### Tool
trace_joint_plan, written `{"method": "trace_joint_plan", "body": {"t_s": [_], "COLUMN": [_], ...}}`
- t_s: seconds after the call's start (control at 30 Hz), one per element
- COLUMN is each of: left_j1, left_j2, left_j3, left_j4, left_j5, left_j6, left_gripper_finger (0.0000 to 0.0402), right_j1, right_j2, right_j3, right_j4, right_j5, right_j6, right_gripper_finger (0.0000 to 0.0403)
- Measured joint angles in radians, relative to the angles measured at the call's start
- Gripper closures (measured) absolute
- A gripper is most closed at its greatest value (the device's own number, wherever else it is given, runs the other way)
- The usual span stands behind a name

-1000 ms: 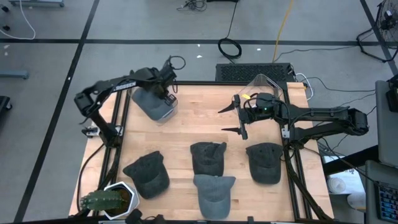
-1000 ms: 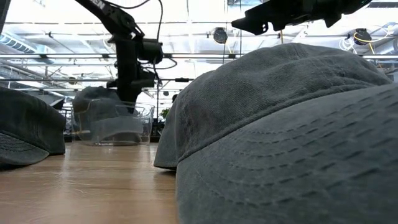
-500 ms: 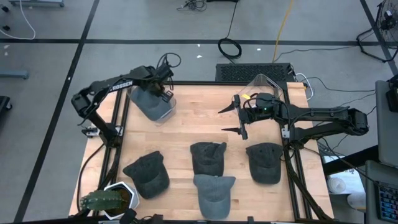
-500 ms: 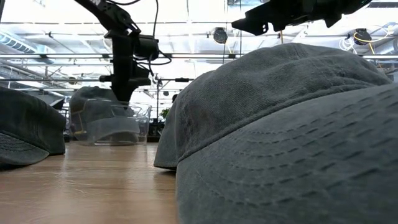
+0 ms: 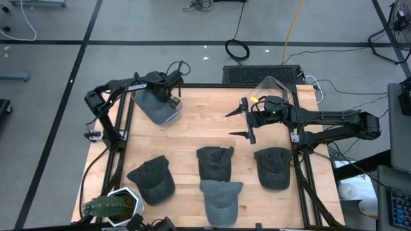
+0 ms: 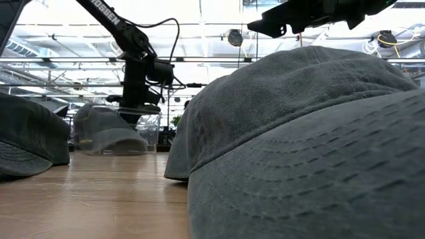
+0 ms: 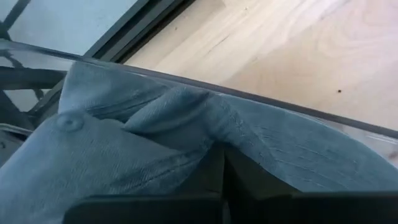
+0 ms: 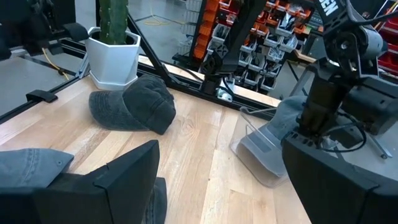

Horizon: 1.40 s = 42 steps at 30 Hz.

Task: Pick & Place hat
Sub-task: Put the left blue cap into the left transparent bin

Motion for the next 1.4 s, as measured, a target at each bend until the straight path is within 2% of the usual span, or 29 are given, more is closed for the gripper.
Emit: {"method": "trace_joint_plan", "body": {"t_s": [0.17,0.47,0.67,0.83,0.97,1.07,1.4], "left_j1": [-0.001,-0.003,-0.076,-0.201,-0.249,-0.254,-0.217], "left_j2": [-0.055,-0.284,-0.371,-0.337,-0.268,-0.202,-0.027], "left_j3": [-0.002,-0.002,0.000,-0.001,-0.001,-0.002,0.001], "left_j4": [-0.005,-0.004,-0.138,-0.143,-0.162,-0.198,-0.177], "left_j5": [0.030,-0.018,0.096,0.076,0.034,-0.001,0.003], "left_j6": [0.009,0.028,0.011,-0.028,-0.082,-0.103,-0.077], "left_gripper_finger": [0.0400,0.0399,0.0400,0.0400,0.0401,0.0401,0.0401], "right_j1": [0.000,0.000,0.000,0.000,0.000,0.000,0.000], "right_j2": [0.000,0.000,0.000,0.000,0.000,0.000,0.000], "right_j3": [0.000,0.000,0.000,0.000,0.000,0.000,0.000], "right_j4": [-0.003,-0.003,-0.003,-0.003,0.003,0.002,-0.003], "right_j5": [0.000,0.000,0.000,0.000,0.000,0.000,0.000], "right_j6": [0.000,-0.001,0.000,-0.006,-0.006,0.001,0.004], "right_gripper_finger": [0.0074,0.0074,0.0074,0.0074,0.0074,0.0074,0.0074]}}
